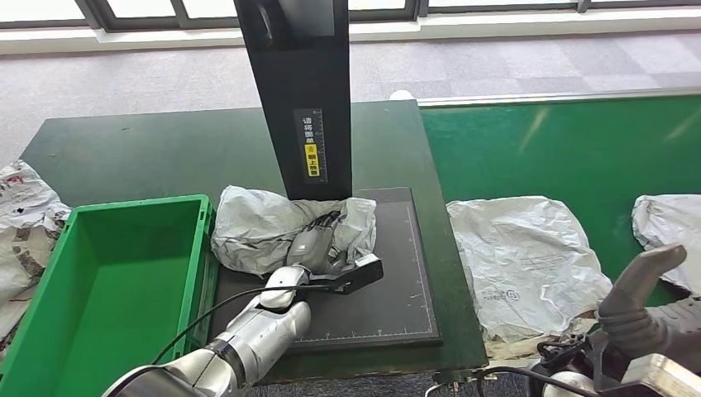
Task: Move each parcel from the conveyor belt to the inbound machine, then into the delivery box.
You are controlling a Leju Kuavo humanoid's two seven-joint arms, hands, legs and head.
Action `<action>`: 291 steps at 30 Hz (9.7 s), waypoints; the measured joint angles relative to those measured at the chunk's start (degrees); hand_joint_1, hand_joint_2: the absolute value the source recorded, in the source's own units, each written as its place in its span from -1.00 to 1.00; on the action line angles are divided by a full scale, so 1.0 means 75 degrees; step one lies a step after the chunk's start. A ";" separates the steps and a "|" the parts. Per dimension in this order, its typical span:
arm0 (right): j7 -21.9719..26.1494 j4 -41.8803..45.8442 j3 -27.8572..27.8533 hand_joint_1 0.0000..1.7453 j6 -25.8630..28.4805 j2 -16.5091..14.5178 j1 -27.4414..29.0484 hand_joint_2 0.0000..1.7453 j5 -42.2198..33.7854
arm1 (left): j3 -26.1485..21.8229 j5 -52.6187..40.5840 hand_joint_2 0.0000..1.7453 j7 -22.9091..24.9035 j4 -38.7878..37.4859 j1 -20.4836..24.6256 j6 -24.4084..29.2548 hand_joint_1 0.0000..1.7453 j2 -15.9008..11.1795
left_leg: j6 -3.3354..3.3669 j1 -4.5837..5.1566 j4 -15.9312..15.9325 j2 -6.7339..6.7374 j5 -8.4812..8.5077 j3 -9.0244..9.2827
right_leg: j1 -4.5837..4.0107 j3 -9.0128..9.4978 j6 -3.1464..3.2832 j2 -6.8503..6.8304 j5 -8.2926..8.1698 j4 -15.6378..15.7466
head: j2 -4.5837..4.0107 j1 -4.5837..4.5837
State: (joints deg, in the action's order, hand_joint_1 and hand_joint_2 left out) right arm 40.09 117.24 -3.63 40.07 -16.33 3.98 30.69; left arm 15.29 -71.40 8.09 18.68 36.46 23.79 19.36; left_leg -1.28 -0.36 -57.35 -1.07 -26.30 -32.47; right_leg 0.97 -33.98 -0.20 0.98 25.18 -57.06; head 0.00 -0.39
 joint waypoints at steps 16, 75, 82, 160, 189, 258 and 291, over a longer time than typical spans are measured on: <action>0.0000 0.0000 0.0000 -1.00 -0.0007 0.0000 0.0002 1.00 -0.0015 | 0.0560 -0.0878 1.00 0.0970 -0.0109 0.0207 0.0172 1.00 -0.0092 | 0.0001 0.0000 0.0001 -0.0002 0.0000 0.0023 | 0.0000 0.0024 0.0000 -0.0003 0.0000 0.0000 | 0.0000 0.0000; -0.0019 -0.0092 -0.0323 -1.00 -0.0009 -0.0015 0.0038 1.00 0.0005 | -0.7712 0.0852 1.00 -0.5284 0.9811 -0.2238 0.2167 1.00 -0.0057 | -0.0009 -0.0008 0.0006 0.0006 0.0006 0.0003 | -0.0002 -0.0007 0.0001 0.0014 0.0011 -0.0009 | 0.0000 0.0000; -0.0018 -0.0115 -0.0323 -1.00 -0.0009 -0.0017 0.0034 1.00 0.0019 | -0.8246 0.0753 1.00 -0.5286 0.9410 -0.2050 0.2167 1.00 -0.0023 | -0.0005 -0.0008 0.0006 0.0006 0.0003 0.0000 | -0.0001 -0.0006 0.0000 0.0012 0.0012 -0.0007 | 0.0000 0.0000; -0.2887 -0.5944 -0.1777 -1.00 -0.0013 -0.0015 -0.1256 1.00 0.5150 | -0.2078 0.8873 1.00 -0.6234 0.9004 -0.3119 -0.2384 -1.00 -0.0192 | 0.0000 -0.0016 -0.0002 -0.0045 0.0012 -0.0044 | -0.0014 -0.0015 -0.0006 -0.0057 0.0007 -0.0004 | 0.0000 0.0006; -0.6283 -1.0833 -0.3483 1.00 -0.1974 0.0973 -0.2836 1.00 0.6394 | -0.1424 0.9281 1.00 -0.5963 0.9229 -0.3202 -0.3730 -1.00 -0.0214 | 0.0019 -0.0022 -0.0004 -0.0039 0.0000 0.0031 | -0.0016 0.0071 -0.0024 -0.0048 0.0017 0.0022 | 0.0000 0.0006; -0.0829 -0.3712 0.0976 1.00 -0.3207 0.0021 -0.0881 1.00 0.1964 | -0.1512 0.9071 1.00 -0.6269 0.9018 -0.3631 -0.3908 -1.00 -0.0313 | 0.0034 -0.0022 -0.0010 -0.0017 -0.0006 -0.0030 | -0.0005 0.0000 -0.0036 -0.0017 0.0007 0.0016 | 0.0000 0.0003; -0.1223 -0.7736 0.1651 -1.00 -0.4475 0.0020 -0.1524 -1.00 0.2236 | -0.1657 0.9006 1.00 -0.6269 0.8800 -0.3617 -0.3658 -1.00 -0.0314 | 0.0034 -0.0023 -0.0011 -0.0021 -0.0006 -0.0033 | -0.0002 0.0001 -0.0036 -0.0019 0.0006 0.0015 | 0.0000 0.0003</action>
State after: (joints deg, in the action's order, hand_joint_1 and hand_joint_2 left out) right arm 30.92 59.22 8.75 6.51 -16.17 -7.45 47.46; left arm 2.86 -3.86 -38.93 84.67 9.33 -3.64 17.00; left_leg -1.03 -0.53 -57.43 -1.23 -26.34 -32.72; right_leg 0.95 -33.98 -0.46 0.84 25.23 -56.94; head 0.00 -0.37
